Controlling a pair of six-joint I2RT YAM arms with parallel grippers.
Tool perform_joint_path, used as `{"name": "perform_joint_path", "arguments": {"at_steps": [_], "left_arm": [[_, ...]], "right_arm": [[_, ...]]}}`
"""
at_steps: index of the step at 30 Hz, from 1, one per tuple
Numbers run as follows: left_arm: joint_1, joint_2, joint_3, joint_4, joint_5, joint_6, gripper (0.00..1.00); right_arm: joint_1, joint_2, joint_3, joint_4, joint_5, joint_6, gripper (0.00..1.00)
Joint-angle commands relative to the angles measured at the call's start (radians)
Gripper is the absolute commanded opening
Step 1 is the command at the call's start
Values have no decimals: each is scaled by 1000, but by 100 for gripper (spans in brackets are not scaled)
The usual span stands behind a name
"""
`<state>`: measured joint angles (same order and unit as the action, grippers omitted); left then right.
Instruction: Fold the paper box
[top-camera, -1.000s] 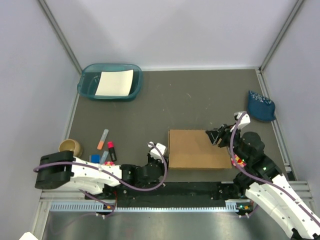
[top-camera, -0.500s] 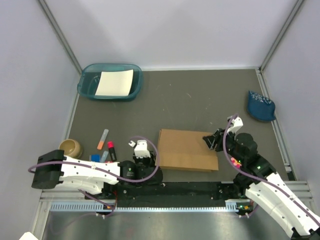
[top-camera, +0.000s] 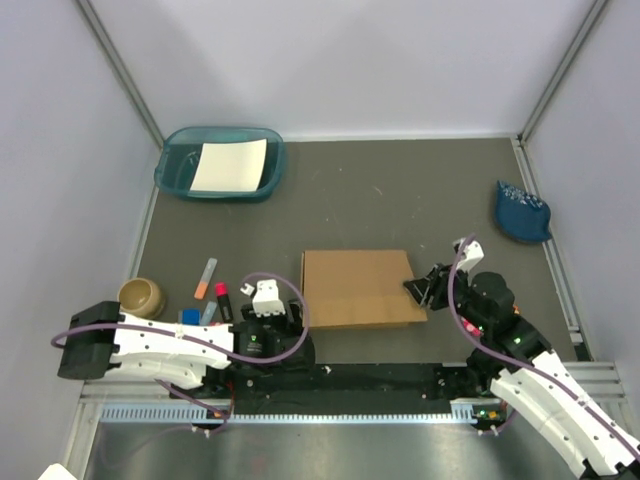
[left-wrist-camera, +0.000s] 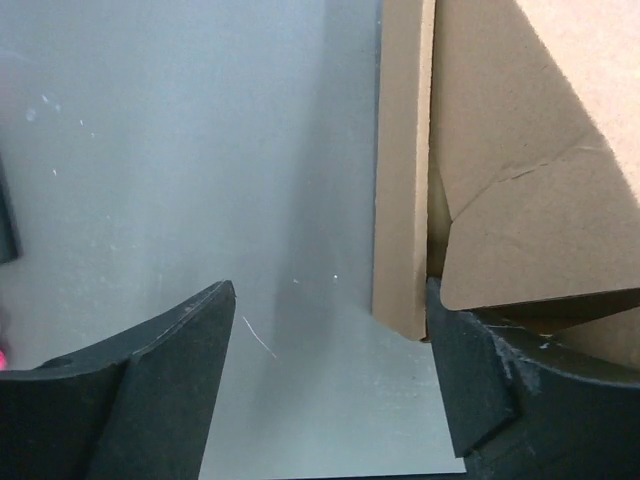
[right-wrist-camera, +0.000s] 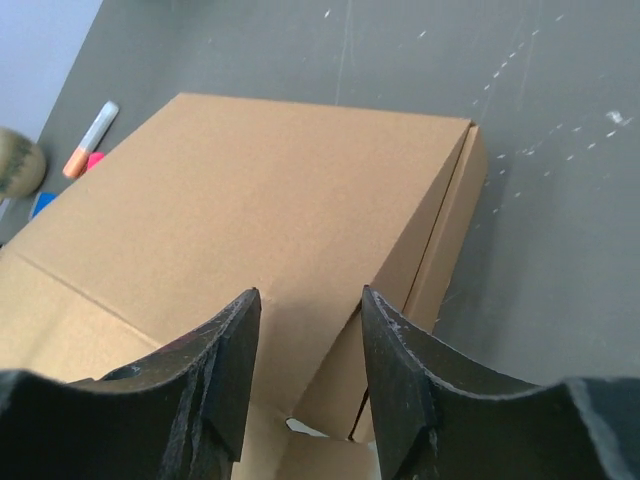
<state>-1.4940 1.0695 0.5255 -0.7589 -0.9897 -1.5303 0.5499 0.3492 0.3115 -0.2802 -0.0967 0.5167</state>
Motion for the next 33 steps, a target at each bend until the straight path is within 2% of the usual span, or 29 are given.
{"name": "perform_joint_path", "arguments": {"at_steps": [1, 4, 6, 10, 12, 15, 20, 26, 29, 33], "left_arm": [[3, -3, 21, 68, -27, 270, 87], [3, -19, 33, 214, -6, 448, 91], [3, -43, 25, 306, 16, 501, 92], [2, -132, -66, 470, 94, 648, 91], [3, -204, -94, 516, 144, 682, 87], [5, -297, -119, 488, 177, 711, 85], [8, -384, -90, 271, 149, 632, 84], [26, -413, -71, 187, 103, 601, 84], [73, -395, -73, 207, 158, 628, 84], [87, -361, -18, 86, 138, 524, 82]], "right_arm": [[12, 43, 133, 68, -17, 6, 46], [10, 117, 195, 87, -35, 0, 47], [10, 134, 210, 108, -35, -3, 48], [10, 160, 222, 142, -46, -4, 48], [10, 181, 231, 147, -58, -9, 48], [12, 192, 225, 157, -51, -17, 48], [10, 221, 201, 156, -29, -14, 48], [10, 260, 144, 148, 14, -23, 49], [12, 290, 138, 127, 31, -29, 50], [12, 300, 132, 110, 48, -38, 50]]}}
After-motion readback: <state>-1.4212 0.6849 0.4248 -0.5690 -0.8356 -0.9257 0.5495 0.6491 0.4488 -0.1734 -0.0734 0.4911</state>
